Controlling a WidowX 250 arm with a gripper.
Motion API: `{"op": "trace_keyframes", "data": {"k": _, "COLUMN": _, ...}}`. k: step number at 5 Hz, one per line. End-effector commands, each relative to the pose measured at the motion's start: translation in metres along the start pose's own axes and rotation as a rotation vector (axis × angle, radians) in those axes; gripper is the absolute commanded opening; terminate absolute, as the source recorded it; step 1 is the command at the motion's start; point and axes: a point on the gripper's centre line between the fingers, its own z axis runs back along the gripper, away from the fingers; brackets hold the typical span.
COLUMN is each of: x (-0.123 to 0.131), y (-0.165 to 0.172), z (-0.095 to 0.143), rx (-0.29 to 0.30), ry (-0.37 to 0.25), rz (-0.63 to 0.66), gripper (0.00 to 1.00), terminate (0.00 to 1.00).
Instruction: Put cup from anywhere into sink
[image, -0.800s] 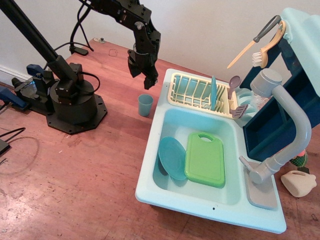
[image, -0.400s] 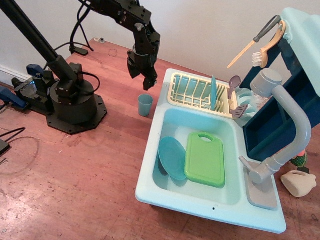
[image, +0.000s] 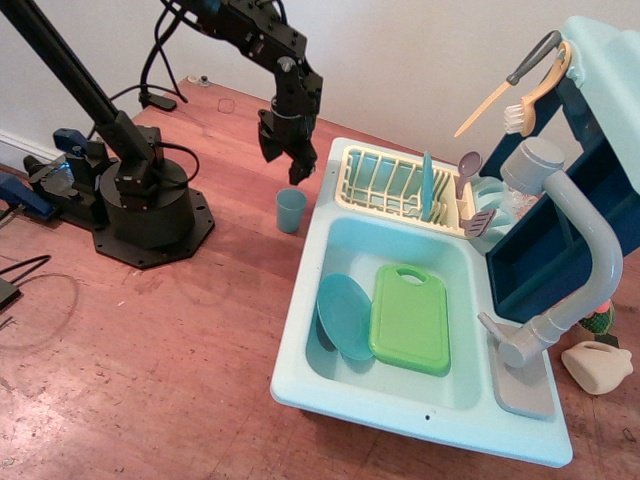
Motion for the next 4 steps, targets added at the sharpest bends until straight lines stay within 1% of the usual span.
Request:
{"op": "trace_keyframes", "data": {"k": 1, "x": -0.007, "y": -0.001, "z": -0.027, "rx": -0.006, "ry": 0.043, "rz": -0.026, "gripper": 1.0, "terminate": 0.0}}
{"op": "trace_keyframes", "data": {"k": 2, "x": -0.012, "y": -0.003, "z": -0.037, "rx": -0.006, "ry": 0.069, "rz": -0.046, "gripper": 1.0, "terminate": 0.0}}
{"op": "trace_keyframes", "data": {"k": 3, "x": -0.012, "y": -0.007, "z": -0.04, "rx": 0.002, "ry": 0.084, "rz": -0.072, "gripper": 1.0, "terminate": 0.0}}
{"op": "trace_keyframes", "data": {"k": 4, "x": -0.013, "y": -0.005, "z": -0.04, "rx": -0.001, "ry": 0.076, "rz": -0.049, "gripper": 0.0, "terminate": 0.0}}
